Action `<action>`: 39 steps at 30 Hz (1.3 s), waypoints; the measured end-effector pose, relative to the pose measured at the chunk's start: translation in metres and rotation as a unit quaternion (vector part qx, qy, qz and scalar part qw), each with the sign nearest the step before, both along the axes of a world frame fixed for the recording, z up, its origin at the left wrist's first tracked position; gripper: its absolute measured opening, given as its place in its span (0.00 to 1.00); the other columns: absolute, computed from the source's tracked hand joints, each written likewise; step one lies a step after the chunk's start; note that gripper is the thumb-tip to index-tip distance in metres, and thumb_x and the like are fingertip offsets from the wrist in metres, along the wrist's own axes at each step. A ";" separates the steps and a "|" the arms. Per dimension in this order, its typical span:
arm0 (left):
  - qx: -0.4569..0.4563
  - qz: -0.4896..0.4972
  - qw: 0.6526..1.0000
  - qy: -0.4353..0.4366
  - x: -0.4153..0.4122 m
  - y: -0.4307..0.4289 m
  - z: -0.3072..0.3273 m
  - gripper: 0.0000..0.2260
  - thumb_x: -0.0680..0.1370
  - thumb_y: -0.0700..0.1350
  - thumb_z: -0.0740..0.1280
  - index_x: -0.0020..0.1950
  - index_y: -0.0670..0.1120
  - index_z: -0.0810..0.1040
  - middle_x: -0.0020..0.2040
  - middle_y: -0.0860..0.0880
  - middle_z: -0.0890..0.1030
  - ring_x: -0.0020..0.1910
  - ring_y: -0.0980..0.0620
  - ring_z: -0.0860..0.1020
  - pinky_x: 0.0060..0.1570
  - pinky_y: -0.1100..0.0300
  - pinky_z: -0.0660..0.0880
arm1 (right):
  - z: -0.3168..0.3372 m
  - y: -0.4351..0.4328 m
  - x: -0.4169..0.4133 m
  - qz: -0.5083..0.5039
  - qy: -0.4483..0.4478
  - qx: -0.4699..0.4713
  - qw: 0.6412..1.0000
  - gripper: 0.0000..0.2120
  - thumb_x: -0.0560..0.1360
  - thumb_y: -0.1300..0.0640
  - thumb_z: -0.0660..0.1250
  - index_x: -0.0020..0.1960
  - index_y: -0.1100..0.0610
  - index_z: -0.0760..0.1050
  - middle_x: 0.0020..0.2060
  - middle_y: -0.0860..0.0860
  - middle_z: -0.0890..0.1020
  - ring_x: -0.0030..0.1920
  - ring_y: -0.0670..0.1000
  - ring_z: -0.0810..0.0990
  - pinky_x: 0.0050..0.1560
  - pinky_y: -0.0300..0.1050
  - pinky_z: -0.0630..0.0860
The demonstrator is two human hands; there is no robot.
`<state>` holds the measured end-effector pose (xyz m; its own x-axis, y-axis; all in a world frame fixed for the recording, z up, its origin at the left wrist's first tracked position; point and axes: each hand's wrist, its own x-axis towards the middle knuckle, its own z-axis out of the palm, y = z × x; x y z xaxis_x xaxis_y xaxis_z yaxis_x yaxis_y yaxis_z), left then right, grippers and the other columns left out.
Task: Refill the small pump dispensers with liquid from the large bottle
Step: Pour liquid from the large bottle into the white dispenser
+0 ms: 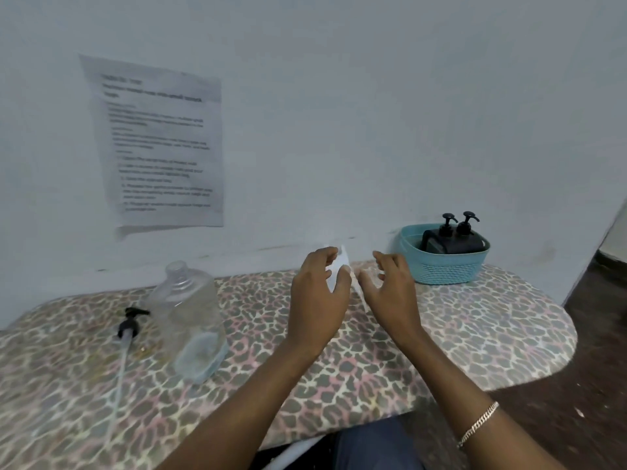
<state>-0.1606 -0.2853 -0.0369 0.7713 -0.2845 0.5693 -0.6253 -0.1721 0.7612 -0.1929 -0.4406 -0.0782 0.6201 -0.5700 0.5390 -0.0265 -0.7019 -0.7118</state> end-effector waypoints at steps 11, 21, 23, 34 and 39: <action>0.004 0.105 0.991 -0.078 -0.008 0.096 -0.011 0.16 0.82 0.42 0.70 0.69 0.44 0.79 0.63 0.50 0.82 0.63 0.55 0.80 0.62 0.50 0.80 | -0.008 0.057 0.044 -0.033 0.092 0.017 0.995 0.42 0.78 0.43 0.72 0.82 0.60 0.56 0.73 0.60 0.69 0.70 0.60 0.72 0.67 0.55 0.75; 0.025 0.213 0.948 -0.234 -0.008 0.160 -0.019 0.13 0.81 0.41 0.69 0.65 0.41 0.79 0.59 0.44 0.80 0.59 0.45 0.78 0.62 0.57 0.75 | -0.013 0.069 0.068 -0.071 0.077 0.152 0.983 0.33 0.77 0.49 0.75 0.74 0.61 0.65 0.65 0.61 0.78 0.62 0.63 0.80 0.56 0.56 0.79; 0.019 0.239 0.940 -0.243 -0.007 0.167 -0.019 0.15 0.80 0.41 0.71 0.66 0.42 0.77 0.62 0.43 0.76 0.62 0.42 0.75 0.64 0.57 0.72 | -0.013 0.070 0.068 -0.077 0.082 0.156 0.981 0.28 0.78 0.51 0.73 0.71 0.62 0.67 0.63 0.62 0.79 0.60 0.64 0.80 0.55 0.56 0.80; -0.037 0.281 0.958 -0.052 0.015 0.183 -0.033 0.41 0.75 0.45 0.79 0.81 0.44 0.59 0.78 0.41 0.61 0.78 0.42 0.62 0.73 0.35 0.68 | -0.017 0.079 0.042 0.003 0.093 0.109 0.990 0.29 0.76 0.50 0.75 0.71 0.60 0.70 0.64 0.58 0.80 0.58 0.58 0.80 0.47 0.45 0.73; -0.040 0.222 0.974 0.033 0.017 0.186 -0.047 0.42 0.78 0.46 0.77 0.84 0.46 0.54 0.80 0.42 0.63 0.78 0.47 0.65 0.68 0.58 0.68 | -0.021 0.090 0.022 0.053 0.079 0.110 0.989 0.29 0.75 0.50 0.76 0.72 0.56 0.71 0.62 0.52 0.79 0.55 0.51 0.77 0.43 0.39 0.72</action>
<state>-0.1438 -0.0989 -0.0842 0.8441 0.1275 0.5208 -0.4521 -0.3529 0.8192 -0.1708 -0.3501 -0.0992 0.7492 -0.5901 0.3008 -0.0841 -0.5352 -0.8405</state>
